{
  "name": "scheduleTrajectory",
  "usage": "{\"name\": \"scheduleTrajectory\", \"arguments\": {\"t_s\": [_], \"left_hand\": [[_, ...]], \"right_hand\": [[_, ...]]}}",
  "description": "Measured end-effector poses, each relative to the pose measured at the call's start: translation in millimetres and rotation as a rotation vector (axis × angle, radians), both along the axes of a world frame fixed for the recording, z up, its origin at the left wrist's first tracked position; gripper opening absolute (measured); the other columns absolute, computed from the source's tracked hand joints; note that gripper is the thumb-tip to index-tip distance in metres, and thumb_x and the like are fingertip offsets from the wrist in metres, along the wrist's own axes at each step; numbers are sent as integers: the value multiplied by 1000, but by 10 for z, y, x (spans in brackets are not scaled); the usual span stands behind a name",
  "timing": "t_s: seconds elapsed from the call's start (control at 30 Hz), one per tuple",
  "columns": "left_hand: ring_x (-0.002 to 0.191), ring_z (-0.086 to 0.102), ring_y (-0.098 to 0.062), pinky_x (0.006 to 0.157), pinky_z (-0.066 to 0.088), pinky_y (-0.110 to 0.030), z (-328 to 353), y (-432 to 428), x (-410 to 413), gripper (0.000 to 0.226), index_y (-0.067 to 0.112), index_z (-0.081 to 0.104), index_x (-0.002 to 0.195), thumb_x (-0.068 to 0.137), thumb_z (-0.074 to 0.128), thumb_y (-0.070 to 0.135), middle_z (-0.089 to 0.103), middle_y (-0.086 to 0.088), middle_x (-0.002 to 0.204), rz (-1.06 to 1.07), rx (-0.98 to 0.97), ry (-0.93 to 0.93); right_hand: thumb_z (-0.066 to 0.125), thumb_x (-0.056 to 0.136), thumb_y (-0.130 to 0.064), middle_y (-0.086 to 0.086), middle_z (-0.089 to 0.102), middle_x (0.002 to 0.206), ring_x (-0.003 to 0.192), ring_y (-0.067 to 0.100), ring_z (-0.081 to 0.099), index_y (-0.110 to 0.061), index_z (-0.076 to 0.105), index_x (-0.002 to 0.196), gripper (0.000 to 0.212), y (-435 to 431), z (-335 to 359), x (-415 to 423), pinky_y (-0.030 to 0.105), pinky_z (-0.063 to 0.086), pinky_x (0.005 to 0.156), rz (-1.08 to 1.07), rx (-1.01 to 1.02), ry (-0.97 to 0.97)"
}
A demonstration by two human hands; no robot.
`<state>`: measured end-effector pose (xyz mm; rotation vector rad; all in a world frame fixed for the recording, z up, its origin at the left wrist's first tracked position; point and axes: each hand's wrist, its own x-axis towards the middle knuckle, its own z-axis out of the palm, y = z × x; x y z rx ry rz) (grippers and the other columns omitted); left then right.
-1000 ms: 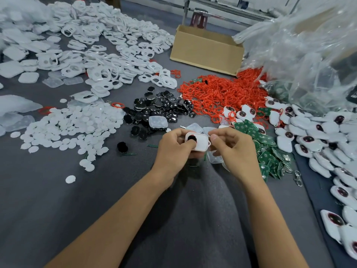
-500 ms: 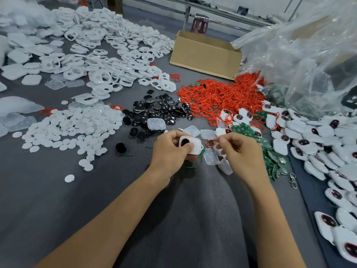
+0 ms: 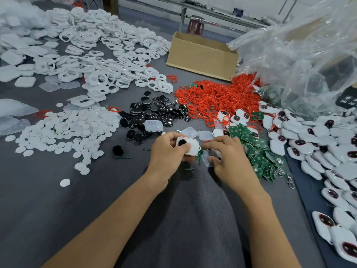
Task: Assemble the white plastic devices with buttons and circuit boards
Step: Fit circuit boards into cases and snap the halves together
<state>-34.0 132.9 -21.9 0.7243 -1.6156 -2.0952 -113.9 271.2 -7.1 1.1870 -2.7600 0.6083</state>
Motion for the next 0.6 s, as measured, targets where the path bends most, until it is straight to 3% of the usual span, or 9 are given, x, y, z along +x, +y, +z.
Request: {"name": "scheduleTrajectory", "arguments": {"t_s": [0.13, 0.33, 0.43, 0.5, 0.6], "left_hand": [[81, 70, -26, 62, 59, -30, -5, -10, 5, 16, 1, 62, 100, 87, 62, -6, 67, -12, 95, 1, -8, -10], [72, 70, -20, 60, 58, -27, 3, -6, 6, 16, 1, 62, 103, 88, 61, -4, 65, -9, 93, -21, 1, -12], [67, 70, -16, 62, 59, -28, -3, -14, 4, 14, 3, 62, 101, 88, 62, -2, 66, -7, 91, -37, 8, -15], [66, 71, -16, 62, 59, -28, -5, -21, 5, 13, 5, 63, 100, 89, 62, -1, 67, -8, 92, -44, 17, -15], [71, 72, -20, 64, 59, -27, -3, -28, 8, 13, 7, 63, 101, 89, 63, 1, 68, -10, 99, -61, 30, -25]], "right_hand": [[62, 82, -3, -1, 55, 117, 105, 21, 37, -24, 67, 112, 37, -5, -1, 17, 30, 36, 91, 2, 62, 16], [68, 75, 1, -4, 60, 94, 92, 20, 42, -16, 61, 82, 19, 20, 25, -11, 29, 33, 77, 16, -63, 45], [62, 81, -1, -11, 57, 81, 86, 18, 47, -16, 61, 84, 15, 26, 27, -14, 28, 30, 69, -36, -197, -20], [59, 84, -2, -10, 61, 75, 77, 14, 54, -18, 60, 84, 16, 17, 41, -6, 28, 38, 68, -37, -309, -65], [55, 88, 0, -13, 61, 70, 60, 6, 52, -29, 58, 79, 30, 0, 80, 18, 16, 41, 57, -38, -521, -163]]}}
